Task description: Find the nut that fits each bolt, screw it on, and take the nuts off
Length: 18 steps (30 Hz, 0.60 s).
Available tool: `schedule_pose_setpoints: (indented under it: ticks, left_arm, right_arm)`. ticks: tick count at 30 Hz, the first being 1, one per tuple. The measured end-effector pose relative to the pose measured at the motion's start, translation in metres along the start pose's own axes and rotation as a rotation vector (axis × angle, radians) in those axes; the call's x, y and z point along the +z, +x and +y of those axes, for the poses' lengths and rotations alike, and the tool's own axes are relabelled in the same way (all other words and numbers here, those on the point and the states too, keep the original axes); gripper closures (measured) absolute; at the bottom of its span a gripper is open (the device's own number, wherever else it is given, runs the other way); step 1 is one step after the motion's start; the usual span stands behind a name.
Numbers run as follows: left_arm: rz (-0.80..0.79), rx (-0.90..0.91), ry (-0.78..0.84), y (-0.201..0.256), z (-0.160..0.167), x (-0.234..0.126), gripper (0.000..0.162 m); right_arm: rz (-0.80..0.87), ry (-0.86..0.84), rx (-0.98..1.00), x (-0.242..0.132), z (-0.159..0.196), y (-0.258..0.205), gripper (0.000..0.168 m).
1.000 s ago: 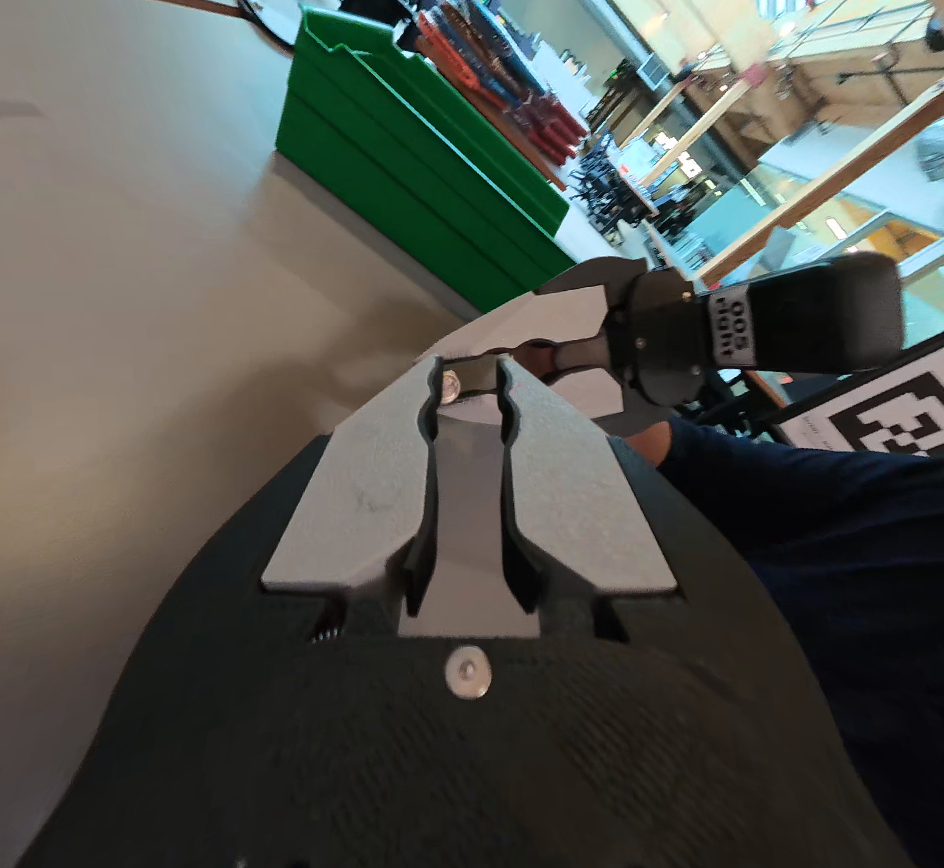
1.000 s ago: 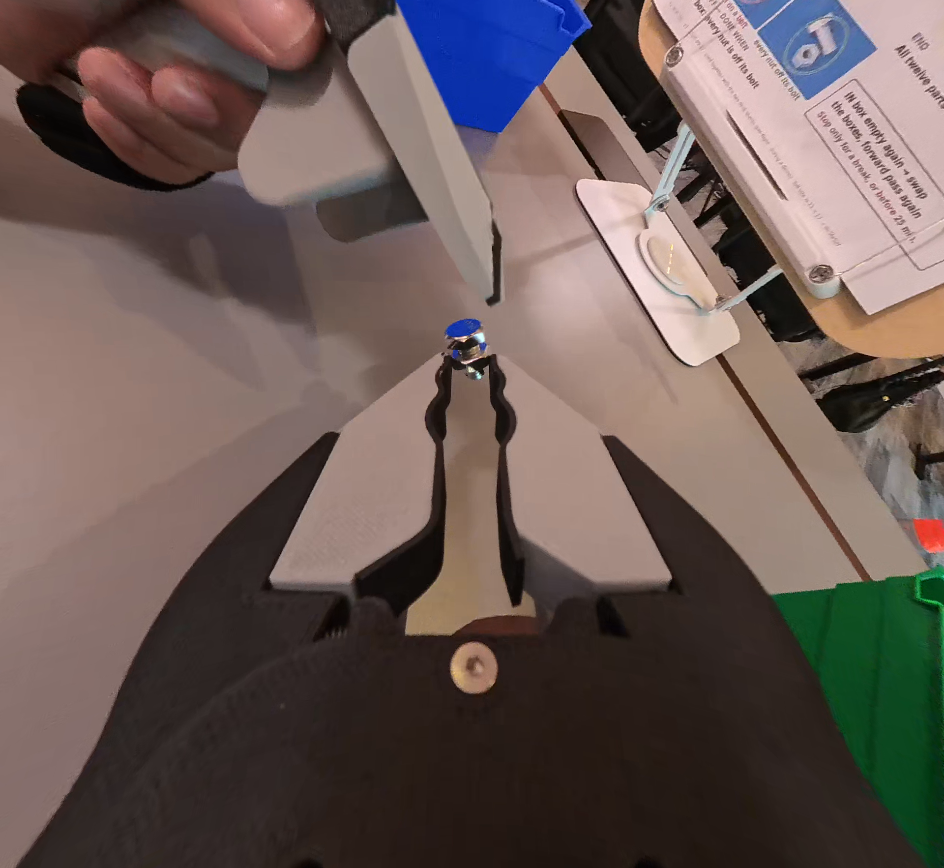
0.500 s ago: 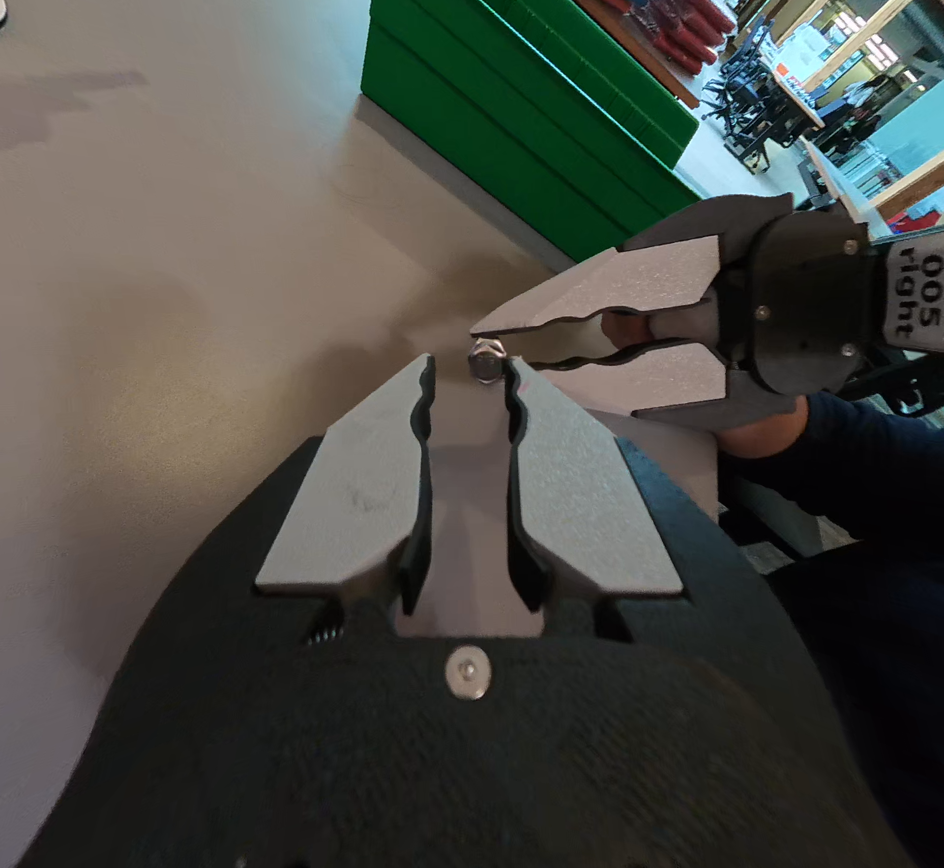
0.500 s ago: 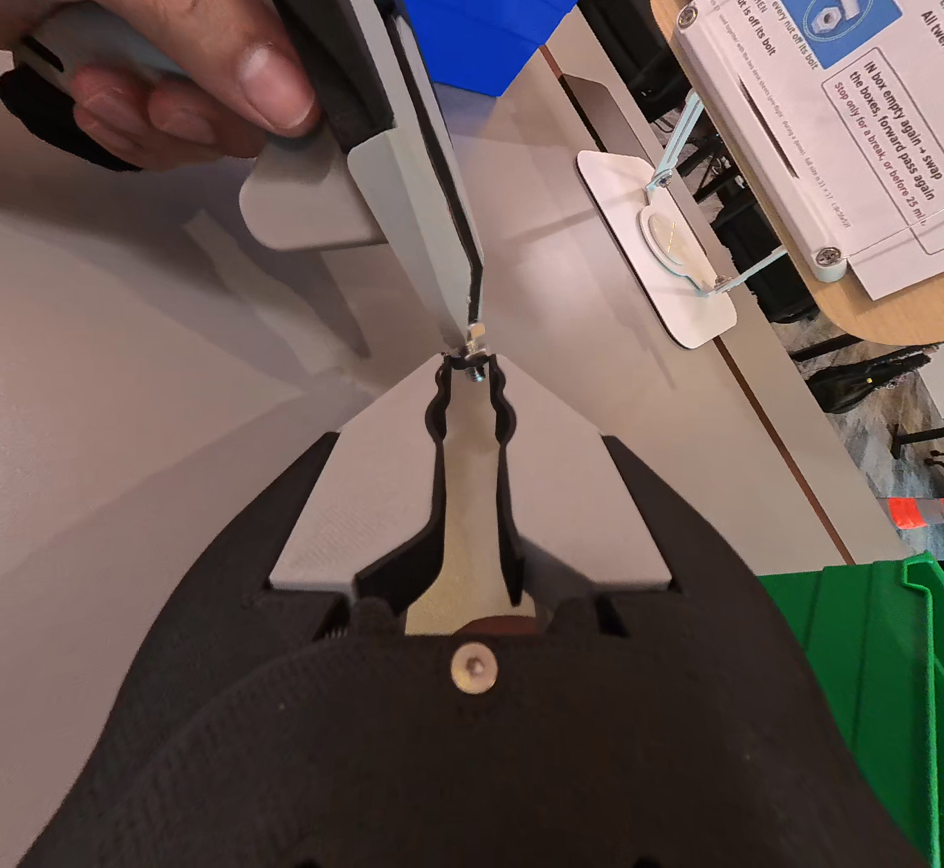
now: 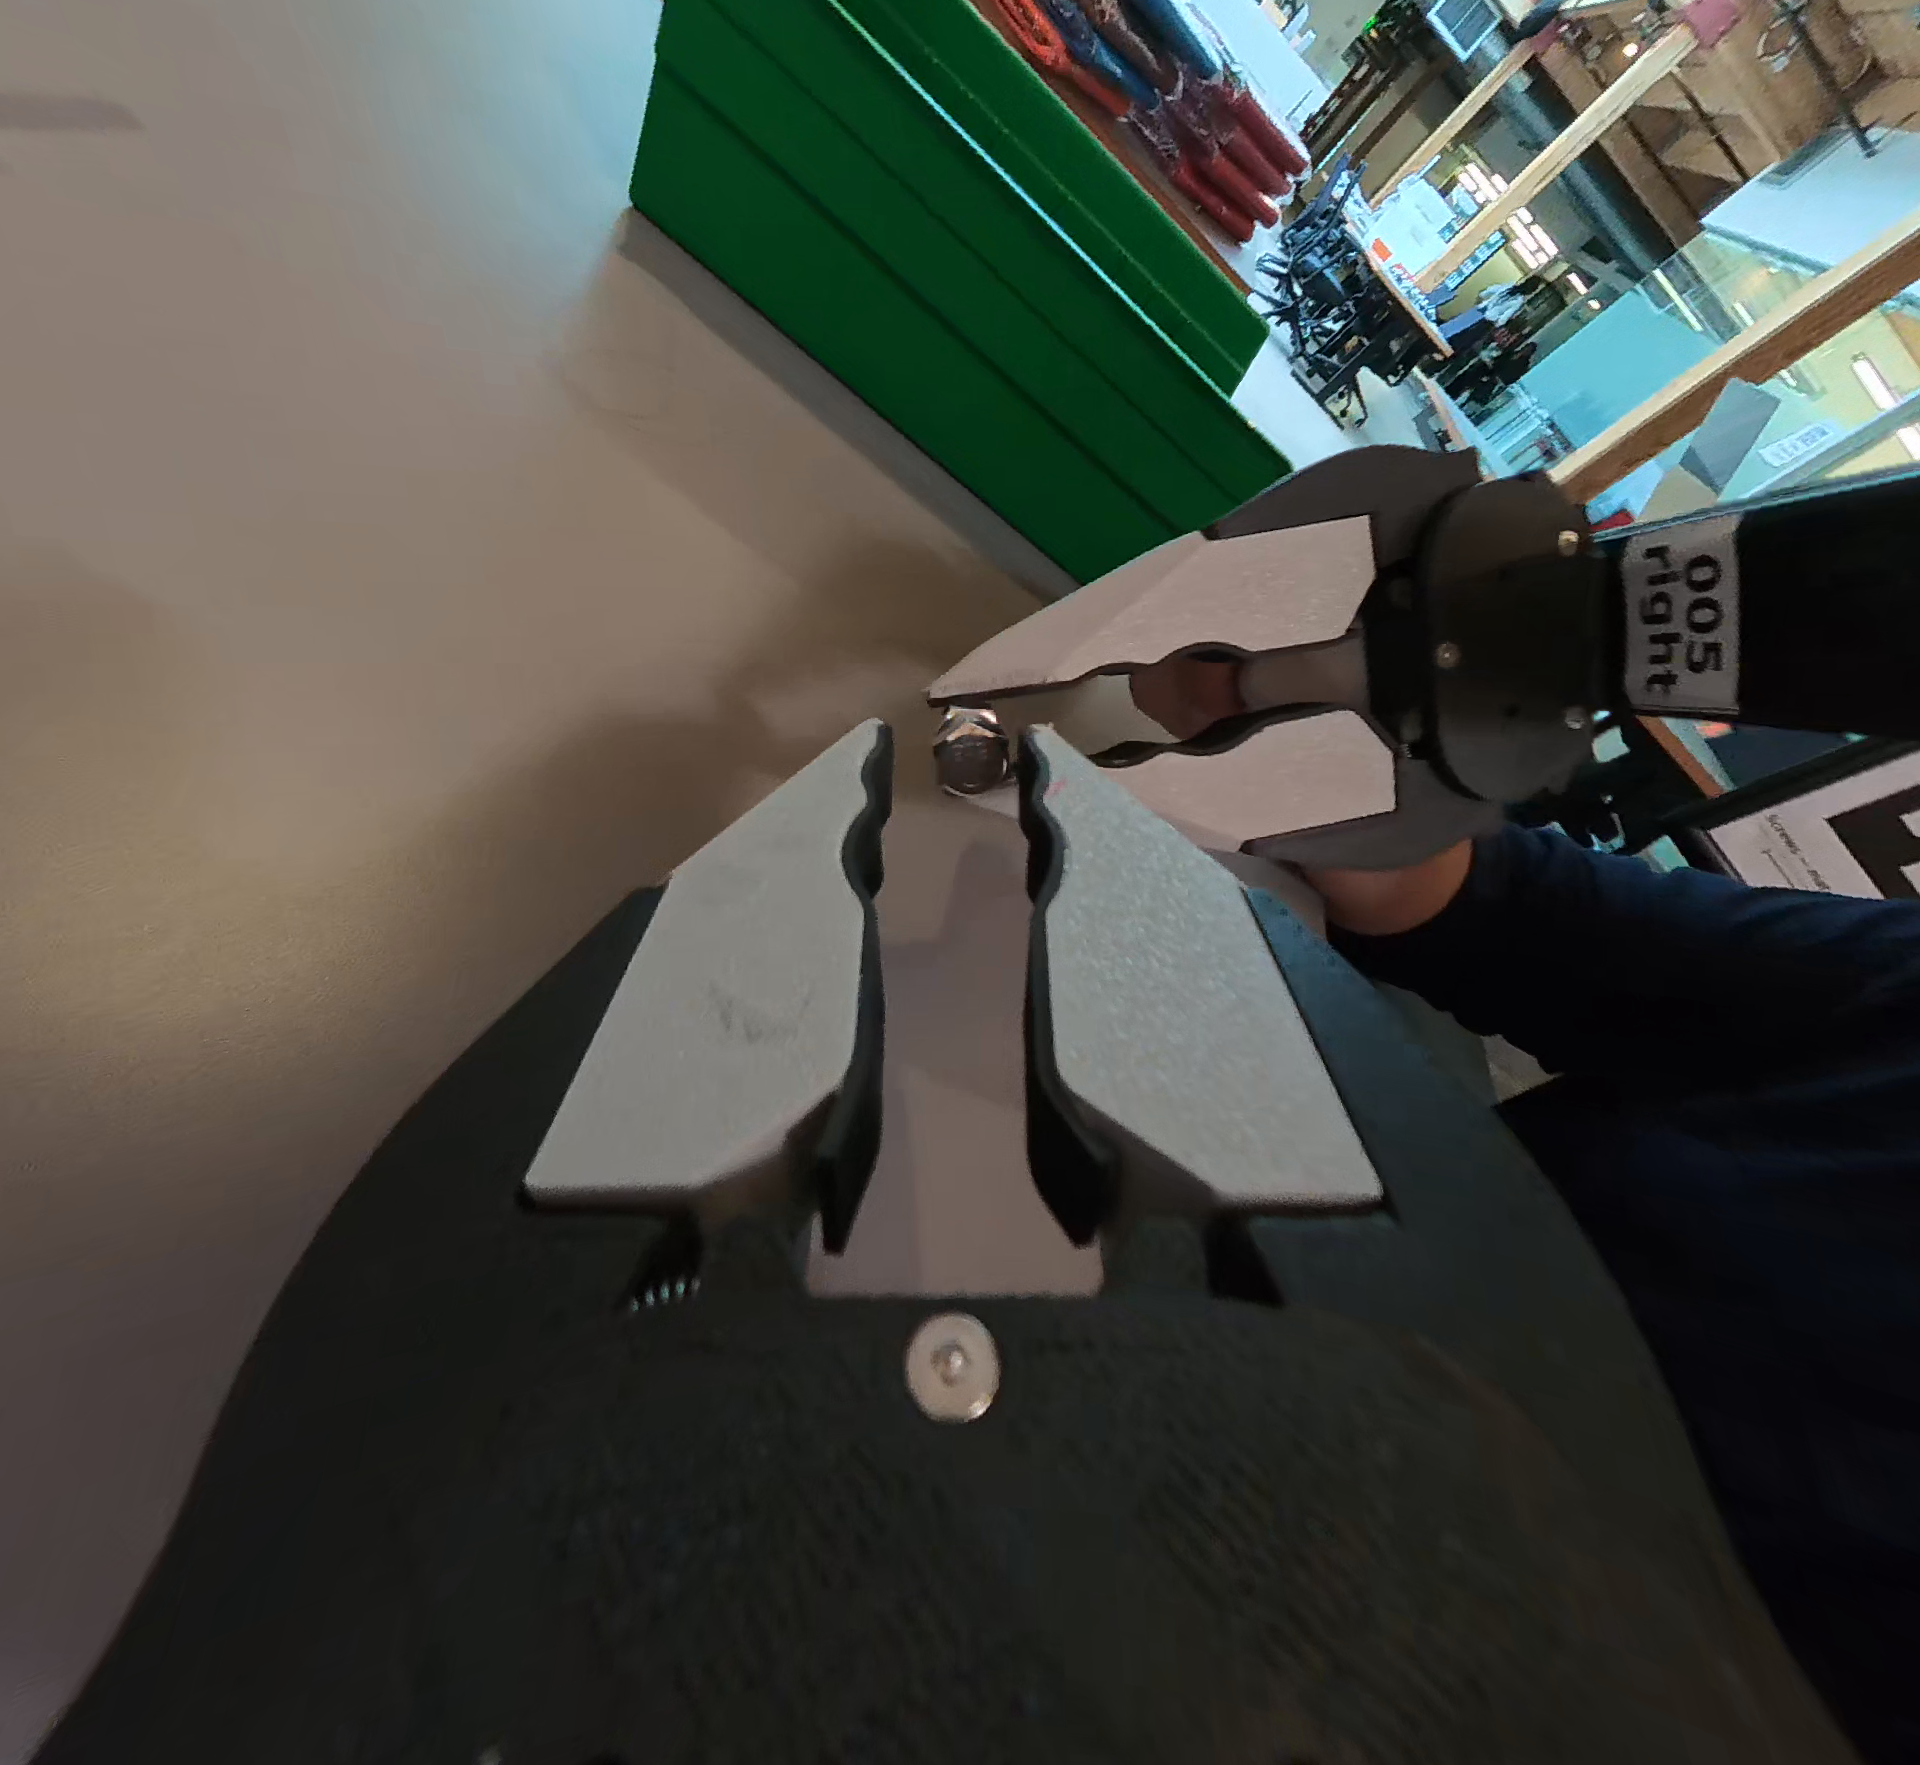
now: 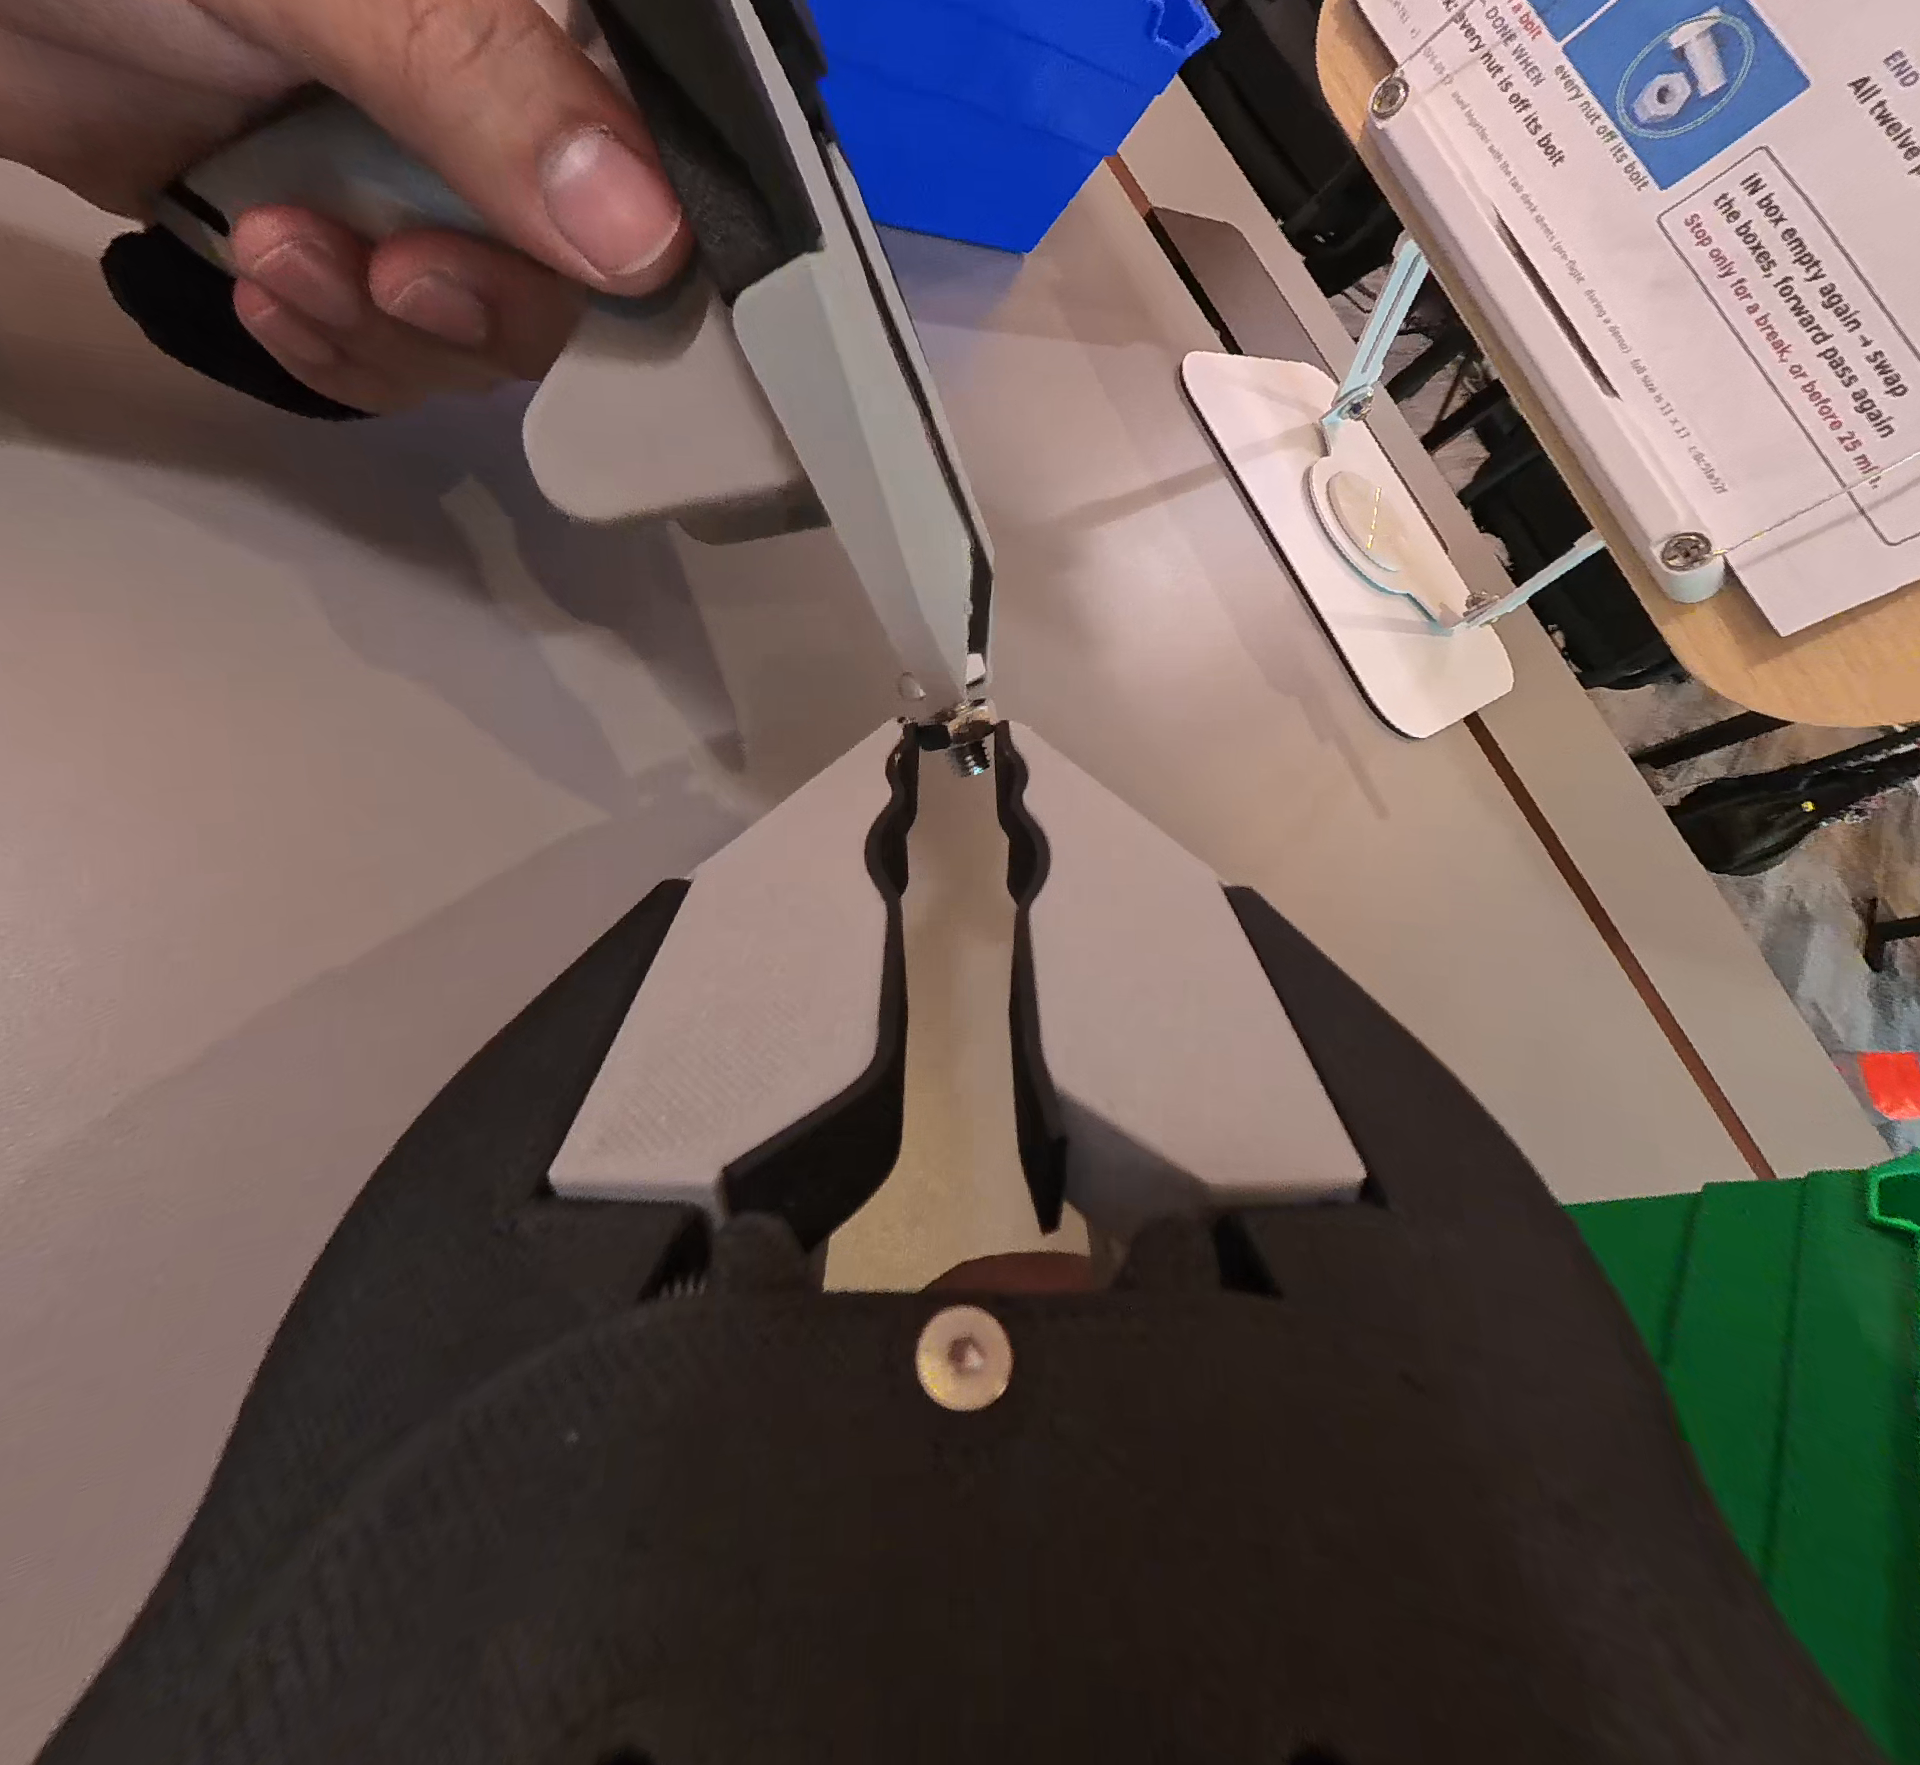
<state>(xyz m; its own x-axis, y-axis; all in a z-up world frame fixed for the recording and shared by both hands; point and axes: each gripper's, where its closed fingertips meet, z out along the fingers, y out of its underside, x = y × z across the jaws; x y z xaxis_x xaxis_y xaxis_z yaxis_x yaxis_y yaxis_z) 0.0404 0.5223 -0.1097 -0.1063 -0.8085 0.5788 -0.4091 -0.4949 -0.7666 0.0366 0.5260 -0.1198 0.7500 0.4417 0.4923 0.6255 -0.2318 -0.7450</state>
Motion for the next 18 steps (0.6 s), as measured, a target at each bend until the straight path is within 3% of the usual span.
schedule_pose_setpoints:
  ticks: [12,18]
  left_arm:
    - [0.055,0.028,0.019,0.011,-0.003,-0.004,0.150]
    - [0.183,-0.026,0.074,0.026,-0.012,-0.012,0.150]
  right_arm:
    - [-0.047,0.066,0.054,-0.006,-0.010,-0.001,0.157]
    - [-0.046,0.173,0.053,-0.017,-0.026,0.002,0.157]
